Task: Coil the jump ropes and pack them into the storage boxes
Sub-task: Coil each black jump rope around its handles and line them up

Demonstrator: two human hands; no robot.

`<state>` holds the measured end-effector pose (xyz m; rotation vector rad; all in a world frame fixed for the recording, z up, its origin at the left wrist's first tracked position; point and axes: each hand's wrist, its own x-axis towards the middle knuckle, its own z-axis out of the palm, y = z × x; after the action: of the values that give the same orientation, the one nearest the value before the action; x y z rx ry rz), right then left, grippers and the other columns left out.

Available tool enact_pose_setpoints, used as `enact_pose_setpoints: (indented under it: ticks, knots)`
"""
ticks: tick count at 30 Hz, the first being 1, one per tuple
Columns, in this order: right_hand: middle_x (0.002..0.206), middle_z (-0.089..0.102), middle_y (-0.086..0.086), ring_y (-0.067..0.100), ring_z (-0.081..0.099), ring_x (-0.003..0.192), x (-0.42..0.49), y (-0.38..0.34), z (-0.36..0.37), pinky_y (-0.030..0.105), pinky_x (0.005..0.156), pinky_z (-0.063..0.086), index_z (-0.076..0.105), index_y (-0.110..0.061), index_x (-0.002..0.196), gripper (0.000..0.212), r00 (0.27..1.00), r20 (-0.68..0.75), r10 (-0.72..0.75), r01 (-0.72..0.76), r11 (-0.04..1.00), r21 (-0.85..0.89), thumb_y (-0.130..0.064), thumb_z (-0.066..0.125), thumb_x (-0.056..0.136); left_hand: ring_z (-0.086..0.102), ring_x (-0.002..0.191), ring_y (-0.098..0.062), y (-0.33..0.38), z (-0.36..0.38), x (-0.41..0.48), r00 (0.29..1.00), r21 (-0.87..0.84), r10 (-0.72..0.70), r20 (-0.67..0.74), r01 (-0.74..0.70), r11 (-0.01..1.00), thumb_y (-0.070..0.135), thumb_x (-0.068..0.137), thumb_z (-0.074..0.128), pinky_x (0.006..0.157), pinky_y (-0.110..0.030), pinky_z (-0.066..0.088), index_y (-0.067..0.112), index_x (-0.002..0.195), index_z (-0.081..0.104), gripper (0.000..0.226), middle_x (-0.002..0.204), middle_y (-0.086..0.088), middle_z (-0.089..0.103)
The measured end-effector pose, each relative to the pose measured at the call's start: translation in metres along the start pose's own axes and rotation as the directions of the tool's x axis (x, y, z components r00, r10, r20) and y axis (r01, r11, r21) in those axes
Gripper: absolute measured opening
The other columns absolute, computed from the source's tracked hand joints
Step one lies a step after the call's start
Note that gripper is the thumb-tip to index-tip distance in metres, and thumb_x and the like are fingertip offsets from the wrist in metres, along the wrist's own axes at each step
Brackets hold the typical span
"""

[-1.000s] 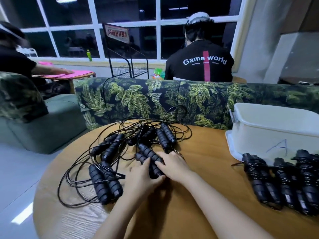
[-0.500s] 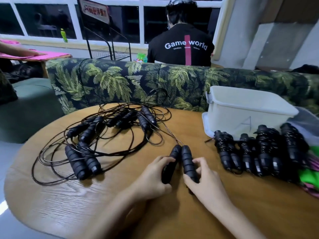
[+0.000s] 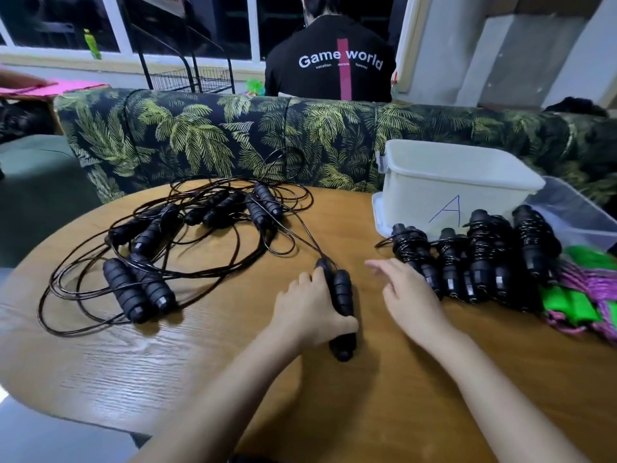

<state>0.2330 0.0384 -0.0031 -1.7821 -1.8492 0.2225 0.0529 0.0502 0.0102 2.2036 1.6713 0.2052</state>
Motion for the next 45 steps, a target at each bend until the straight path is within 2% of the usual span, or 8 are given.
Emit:
enact_pose_setpoints:
  ticks: [8,15,19,23,26,33,41,45]
  knots:
    - [0.164,0.006,-0.018,0.012,0.0,0.152,0.057,-0.007,0.015,0.036,0.117,0.017,0.019,-0.039,0.155,0.096,0.794,0.481,-0.371,0.521,0.823,-0.225,0.018,0.046,0.082,0.038,0.118,-0.035,0.004,0.003,-0.009,0.994,0.012,0.086,0.067,-0.087,0.996,0.047,0.088,0.051,0.097,-0.046,0.035,0.042,0.14,0.034,0.055,0.127,-0.009,0.04]
    - [0.129,0.056,-0.012,0.024,0.037,0.131,0.085,-0.009,0.012,0.037,0.109,0.031,0.053,-0.034,0.129,0.039,0.772,0.468,-0.429,0.592,0.754,-0.284,-0.02,0.059,0.093,0.042,0.107,-0.031,-0.012,0.001,-0.021,0.985,0.157,0.17,-0.02,-0.165,0.974,0.057,0.088,0.046,0.087,-0.043,0.034,0.032,0.112,0.042,0.035,0.118,-0.002,0.041]
    - [0.103,0.062,-0.005,0.021,0.043,0.12,0.059,-0.009,0.007,0.028,0.11,0.023,0.066,-0.022,0.106,0.031,0.727,0.398,-0.559,0.674,0.69,-0.263,-0.046,0.064,0.087,0.05,0.106,-0.024,-0.067,-0.008,-0.022,0.902,0.3,0.427,-0.063,-0.391,0.87,0.05,0.088,0.053,0.086,-0.04,0.038,0.034,0.1,0.022,0.036,0.123,0.006,0.052]
    - [0.098,0.062,-0.01,0.014,0.051,0.121,0.028,0.009,0.01,0.032,0.12,0.022,0.059,-0.024,0.089,0.04,0.632,0.357,-0.688,0.775,0.573,-0.267,-0.061,0.045,0.095,0.046,0.104,-0.012,-0.108,-0.013,-0.026,0.786,0.266,0.61,-0.097,-0.57,0.777,0.036,0.082,0.067,0.083,-0.036,0.048,0.029,0.102,0.036,0.037,0.138,0.011,0.049]
    - [0.091,0.06,-0.011,0.011,0.059,0.102,0.01,0.027,0.008,0.031,0.116,0.03,0.059,-0.023,0.091,0.041,0.655,0.311,-0.688,0.755,0.588,-0.288,-0.058,0.04,0.1,0.044,0.108,-0.01,-0.112,-0.01,-0.028,0.772,0.266,0.626,-0.113,-0.584,0.767,0.036,0.084,0.064,0.086,-0.036,0.048,0.029,0.098,0.035,0.033,0.145,0.012,0.046]
    - [0.065,0.057,-0.012,0.011,0.056,0.056,-0.027,0.057,-0.001,0.028,0.061,0.044,0.056,-0.023,0.079,0.051,0.789,0.075,-0.61,0.57,0.681,-0.461,-0.051,0.023,0.106,0.049,0.11,-0.014,-0.109,-0.006,-0.024,0.763,0.272,0.626,-0.158,-0.576,0.771,0.038,0.086,0.061,0.088,-0.041,0.049,0.03,0.102,0.033,0.033,0.144,0.009,0.05]
    - [0.124,0.058,-0.013,0.009,0.048,0.12,-0.038,0.031,0.001,0.03,0.102,0.041,0.059,-0.026,0.12,0.034,0.848,0.206,-0.488,0.527,0.819,-0.227,-0.037,0.063,0.088,0.044,0.123,-0.004,-0.122,-0.006,-0.032,0.806,0.067,0.562,-0.185,-0.56,0.826,0.061,0.084,0.06,0.103,-0.04,0.041,0.038,0.113,0.04,0.042,0.146,0.024,0.041]
    - [0.134,0.046,-0.018,0.001,0.039,0.124,-0.044,0.003,0.01,0.024,0.099,0.034,0.055,-0.032,0.111,0.041,0.867,0.283,-0.411,0.442,0.895,-0.055,-0.064,0.054,0.085,0.045,0.129,-0.007,-0.138,-0.002,-0.035,0.816,-0.067,0.535,-0.219,-0.559,0.826,0.066,0.084,0.06,0.1,-0.049,0.044,0.042,0.11,0.05,0.037,0.149,0.021,0.042]
